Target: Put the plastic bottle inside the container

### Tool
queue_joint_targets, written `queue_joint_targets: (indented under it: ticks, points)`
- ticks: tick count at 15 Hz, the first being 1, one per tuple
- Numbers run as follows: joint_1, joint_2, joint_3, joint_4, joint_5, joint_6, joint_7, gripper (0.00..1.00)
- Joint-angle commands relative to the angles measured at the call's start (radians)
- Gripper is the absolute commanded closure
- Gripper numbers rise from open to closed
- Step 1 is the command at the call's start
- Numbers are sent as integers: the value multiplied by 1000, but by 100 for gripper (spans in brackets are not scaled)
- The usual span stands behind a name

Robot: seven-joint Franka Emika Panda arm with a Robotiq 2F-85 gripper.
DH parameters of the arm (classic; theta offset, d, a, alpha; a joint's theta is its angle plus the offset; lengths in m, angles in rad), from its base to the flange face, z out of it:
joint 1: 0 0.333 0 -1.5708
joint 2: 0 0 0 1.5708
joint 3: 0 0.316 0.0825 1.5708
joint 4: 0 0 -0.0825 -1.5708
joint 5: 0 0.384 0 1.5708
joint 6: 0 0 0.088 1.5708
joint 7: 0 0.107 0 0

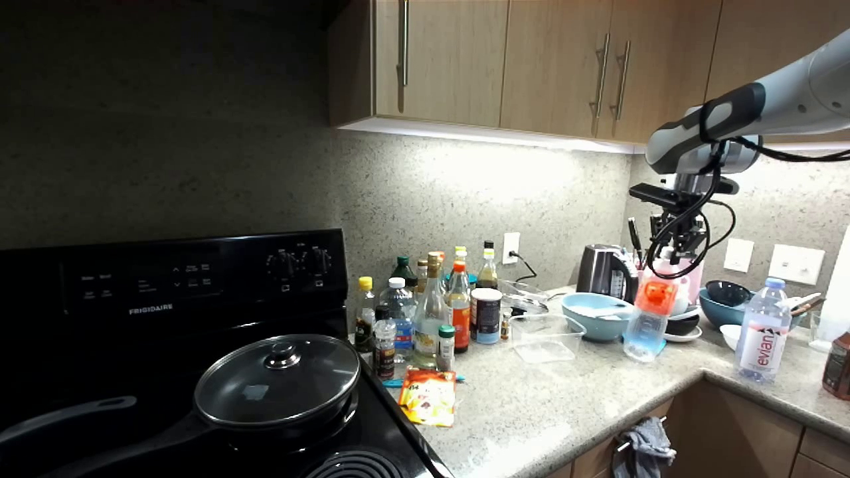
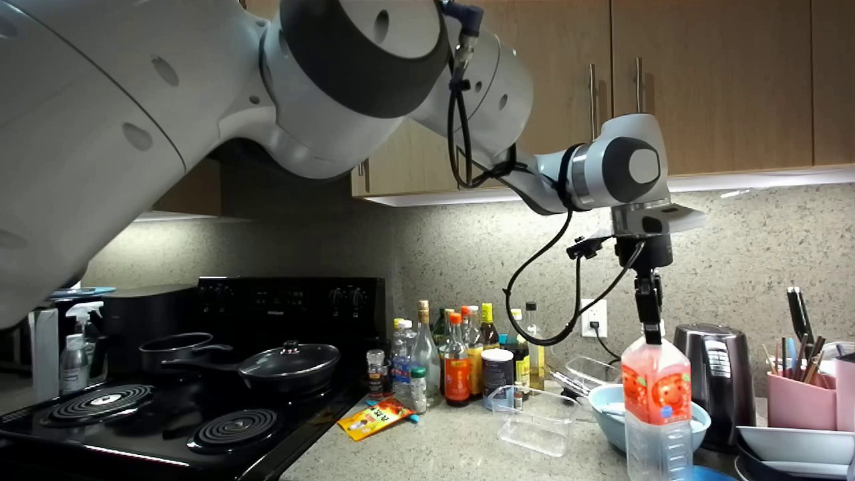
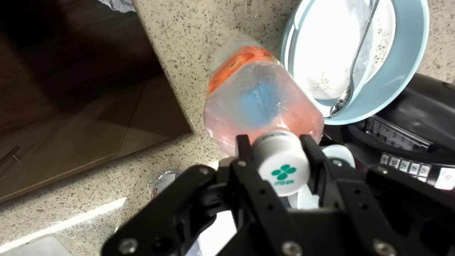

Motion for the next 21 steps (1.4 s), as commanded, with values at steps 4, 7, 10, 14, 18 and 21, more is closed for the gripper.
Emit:
queue_joint_targets:
  ticks: [4,7,10,14,18,21]
  points:
    - [40,-183,5,-126,7,71,23,88]
    - [58,-214,-2,-126,0,63,59,88]
    - [76,-224,-4,-136,-15,47,77,88]
    - [98,-218,16,-160,-6,14,39,88]
    - [128,-213,26,-176,-13,15,29,88]
    - [151,-221,26,-196,-32,43,12,88]
